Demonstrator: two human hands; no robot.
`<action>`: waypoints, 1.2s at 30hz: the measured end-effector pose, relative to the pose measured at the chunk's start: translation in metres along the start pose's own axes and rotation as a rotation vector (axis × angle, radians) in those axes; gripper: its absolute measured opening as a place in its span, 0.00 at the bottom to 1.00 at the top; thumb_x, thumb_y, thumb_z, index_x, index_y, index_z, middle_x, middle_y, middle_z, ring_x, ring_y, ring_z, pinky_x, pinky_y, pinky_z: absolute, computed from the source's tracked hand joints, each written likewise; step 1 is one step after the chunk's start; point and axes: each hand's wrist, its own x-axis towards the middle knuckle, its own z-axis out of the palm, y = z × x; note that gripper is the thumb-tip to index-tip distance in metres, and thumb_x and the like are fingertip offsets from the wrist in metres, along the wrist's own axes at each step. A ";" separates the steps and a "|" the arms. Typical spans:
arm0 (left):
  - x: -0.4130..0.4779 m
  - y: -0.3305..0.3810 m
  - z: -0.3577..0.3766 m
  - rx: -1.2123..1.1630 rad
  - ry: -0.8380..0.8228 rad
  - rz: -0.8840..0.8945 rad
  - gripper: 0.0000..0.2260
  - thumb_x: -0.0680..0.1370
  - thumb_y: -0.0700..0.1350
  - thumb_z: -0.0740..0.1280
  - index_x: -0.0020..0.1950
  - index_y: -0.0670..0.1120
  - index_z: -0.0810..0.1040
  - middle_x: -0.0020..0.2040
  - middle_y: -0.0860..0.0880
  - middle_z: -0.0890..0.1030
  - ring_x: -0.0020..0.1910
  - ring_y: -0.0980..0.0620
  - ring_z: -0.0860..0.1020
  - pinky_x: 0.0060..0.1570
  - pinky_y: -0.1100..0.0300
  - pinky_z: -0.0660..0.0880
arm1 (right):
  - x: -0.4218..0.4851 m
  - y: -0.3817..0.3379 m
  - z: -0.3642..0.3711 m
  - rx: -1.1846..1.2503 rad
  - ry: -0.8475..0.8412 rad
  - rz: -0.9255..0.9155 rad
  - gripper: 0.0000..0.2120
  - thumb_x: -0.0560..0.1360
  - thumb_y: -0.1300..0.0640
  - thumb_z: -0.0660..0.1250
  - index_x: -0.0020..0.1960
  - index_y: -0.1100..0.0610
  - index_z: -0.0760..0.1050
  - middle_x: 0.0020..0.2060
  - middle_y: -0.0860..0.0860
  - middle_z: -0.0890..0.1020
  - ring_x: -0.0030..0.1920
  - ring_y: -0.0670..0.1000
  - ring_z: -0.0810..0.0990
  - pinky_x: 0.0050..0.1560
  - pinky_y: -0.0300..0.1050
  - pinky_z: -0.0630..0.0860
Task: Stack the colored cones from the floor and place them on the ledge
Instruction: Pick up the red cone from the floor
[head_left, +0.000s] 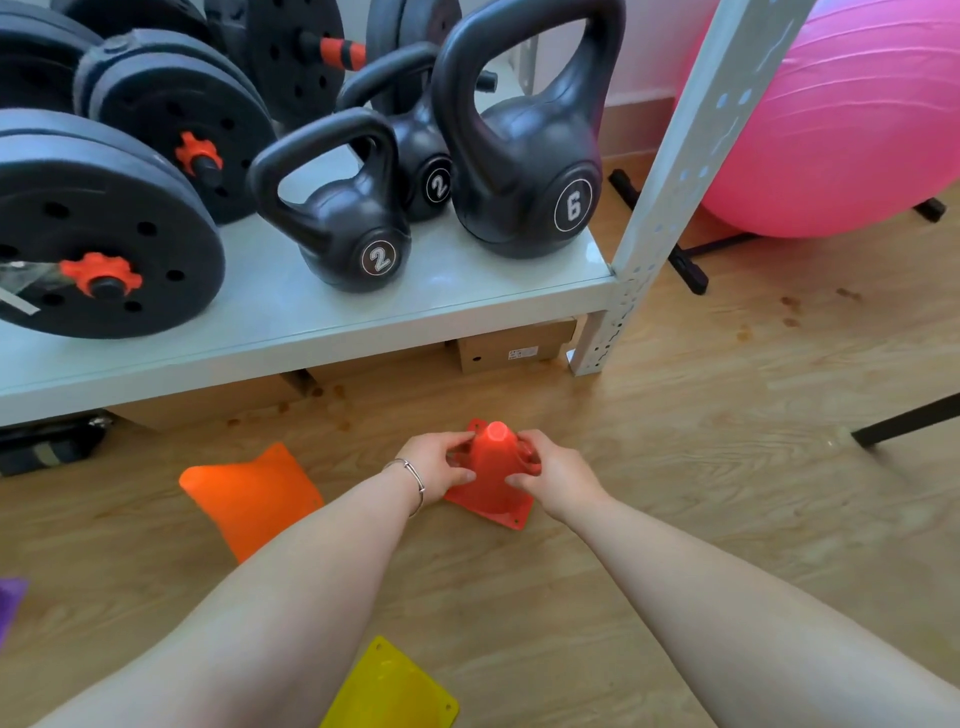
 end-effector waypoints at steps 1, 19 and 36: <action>0.001 0.000 0.002 -0.004 0.004 0.002 0.29 0.72 0.42 0.75 0.71 0.55 0.72 0.61 0.51 0.82 0.53 0.54 0.81 0.56 0.61 0.77 | 0.001 0.002 0.000 0.003 0.005 0.001 0.30 0.73 0.52 0.73 0.71 0.50 0.67 0.63 0.52 0.80 0.62 0.54 0.78 0.60 0.44 0.74; -0.033 -0.004 0.051 -0.160 0.183 -0.032 0.29 0.68 0.44 0.78 0.68 0.47 0.75 0.60 0.48 0.83 0.50 0.55 0.81 0.58 0.66 0.74 | 0.004 0.031 -0.005 0.065 -0.118 -0.022 0.34 0.67 0.59 0.77 0.71 0.49 0.70 0.63 0.52 0.80 0.62 0.49 0.79 0.66 0.49 0.74; -0.059 0.012 0.079 -0.160 0.244 -0.068 0.27 0.71 0.40 0.76 0.69 0.47 0.75 0.61 0.46 0.82 0.55 0.52 0.82 0.60 0.65 0.73 | -0.016 0.046 0.000 -0.179 -0.076 -0.142 0.34 0.67 0.52 0.77 0.70 0.52 0.69 0.60 0.54 0.82 0.61 0.55 0.79 0.61 0.50 0.76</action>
